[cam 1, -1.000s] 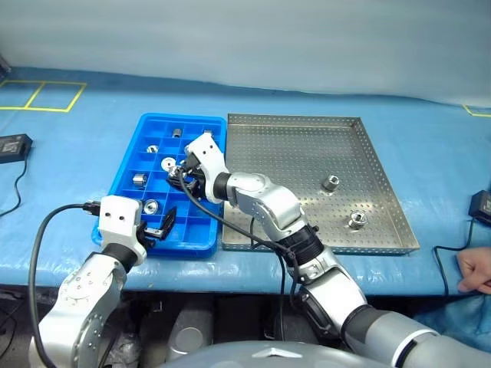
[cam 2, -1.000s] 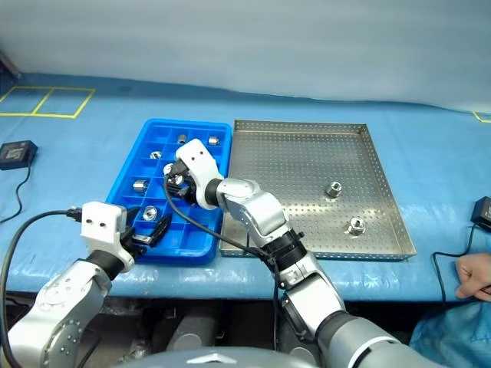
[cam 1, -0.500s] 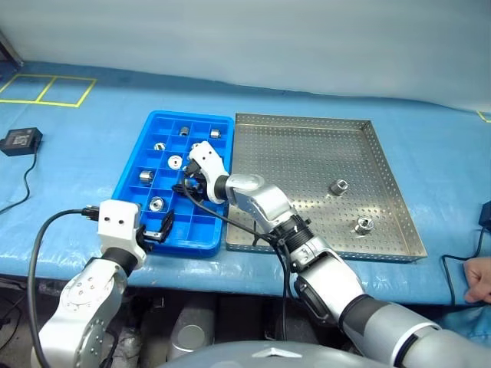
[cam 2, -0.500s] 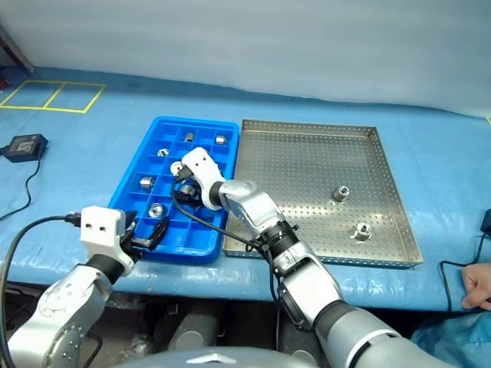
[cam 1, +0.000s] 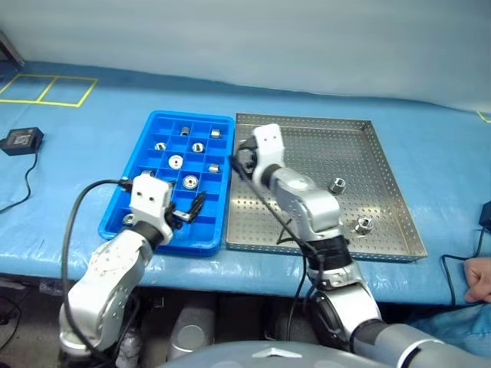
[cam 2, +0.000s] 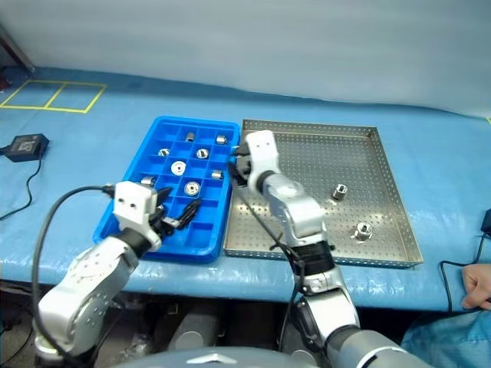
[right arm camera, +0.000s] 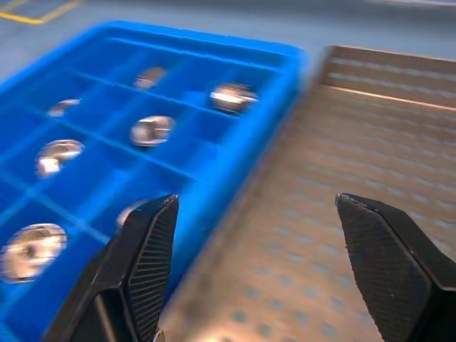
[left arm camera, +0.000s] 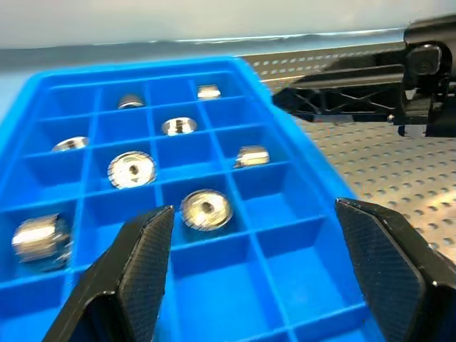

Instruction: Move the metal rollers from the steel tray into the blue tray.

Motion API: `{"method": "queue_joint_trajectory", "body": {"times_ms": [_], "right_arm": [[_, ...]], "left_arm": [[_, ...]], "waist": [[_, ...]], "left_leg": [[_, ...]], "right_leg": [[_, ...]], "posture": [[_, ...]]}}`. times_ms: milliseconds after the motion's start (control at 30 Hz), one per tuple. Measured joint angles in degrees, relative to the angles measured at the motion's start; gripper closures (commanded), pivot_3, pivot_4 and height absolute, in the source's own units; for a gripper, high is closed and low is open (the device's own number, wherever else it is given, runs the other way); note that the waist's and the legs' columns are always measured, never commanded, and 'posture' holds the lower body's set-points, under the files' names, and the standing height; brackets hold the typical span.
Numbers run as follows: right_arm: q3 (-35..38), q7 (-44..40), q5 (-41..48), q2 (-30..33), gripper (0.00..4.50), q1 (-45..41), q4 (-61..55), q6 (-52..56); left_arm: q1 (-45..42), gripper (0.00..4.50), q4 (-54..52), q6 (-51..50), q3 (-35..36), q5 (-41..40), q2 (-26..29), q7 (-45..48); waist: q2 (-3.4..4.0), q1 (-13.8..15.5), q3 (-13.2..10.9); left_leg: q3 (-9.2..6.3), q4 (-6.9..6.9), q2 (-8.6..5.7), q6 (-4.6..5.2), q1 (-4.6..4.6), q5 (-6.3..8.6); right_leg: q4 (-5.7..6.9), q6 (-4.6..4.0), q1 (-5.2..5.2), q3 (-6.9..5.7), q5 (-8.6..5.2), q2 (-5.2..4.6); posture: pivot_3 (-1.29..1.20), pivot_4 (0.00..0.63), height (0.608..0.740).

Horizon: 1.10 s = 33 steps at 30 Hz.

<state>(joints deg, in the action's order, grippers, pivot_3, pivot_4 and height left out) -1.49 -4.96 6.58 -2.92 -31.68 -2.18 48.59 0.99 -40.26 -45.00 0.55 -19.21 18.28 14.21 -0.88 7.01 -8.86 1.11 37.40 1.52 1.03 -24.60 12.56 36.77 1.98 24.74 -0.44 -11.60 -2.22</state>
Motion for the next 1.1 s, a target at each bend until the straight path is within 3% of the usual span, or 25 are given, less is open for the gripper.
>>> {"method": "queue_joint_trajectory", "body": {"times_ms": [200,400,733,1033,1100], "right_arm": [[4.5,9.7,-4.2,-0.3,0.78,3.0,-2.3,1.7],[7.1,17.1,-6.3,-2.9,0.78,2.7,2.7,-3.8],[10.3,28.2,-9.2,-3.8,0.78,-2.2,17.9,-15.6],[15.9,33.3,-6.6,-4.3,0.78,-6.9,28.7,-18.7],[16.8,33.7,-5.4,-4.3,1.18,-7.4,30.5,-20.0]], "left_arm": [[-8.7,0.57,7.0,2.2,-4.5,0.0,-0.3,4.5],[-10.5,0.57,11.3,3.4,-7.0,0.1,-0.8,6.7],[-10.1,0.57,12.7,4.4,-7.9,0.2,-1.0,7.2],[-7.6,0.57,12.5,4.4,-7.7,0.3,-0.8,6.5],[-7.2,0.57,12.4,4.4,-7.7,0.3,-0.8,6.2]], "waist": [[0.03,-4.7,0.0],[0.03,-7.6,0.0],[0.03,-8.2,0.0],[0.02,-7.8,0.0],[0.03,-7.7,0.0]], "left_leg": [[0.03,-0.06,0.03,0.01,0.04,-0.01],[0.04,-0.06,0.07,0.02,0.09,-0.01],[0.08,-0.03,0.05,0.03,0.18,-0.01],[0.07,-0.04,0.06,0.05,0.39,-0.01],[0.08,-0.04,0.06,0.05,0.42,-0.01]], "right_leg": [[0.08,-0.04,0.01,0.10,0.08,0.09],[0.08,0.33,0.00,0.18,0.22,0.16],[0.05,0.43,-0.05,0.37,0.29,0.16],[0.07,0.46,-0.20,0.43,0.30,0.16],[0.09,0.40,-0.22,0.46,0.26,0.16]], "posture": [[0.06,0.150,0.740],[0.02,0.150,0.740],[0.06,0.150,0.740],[0.09,0.150,0.740],[0.09,0.150,0.740]]}}
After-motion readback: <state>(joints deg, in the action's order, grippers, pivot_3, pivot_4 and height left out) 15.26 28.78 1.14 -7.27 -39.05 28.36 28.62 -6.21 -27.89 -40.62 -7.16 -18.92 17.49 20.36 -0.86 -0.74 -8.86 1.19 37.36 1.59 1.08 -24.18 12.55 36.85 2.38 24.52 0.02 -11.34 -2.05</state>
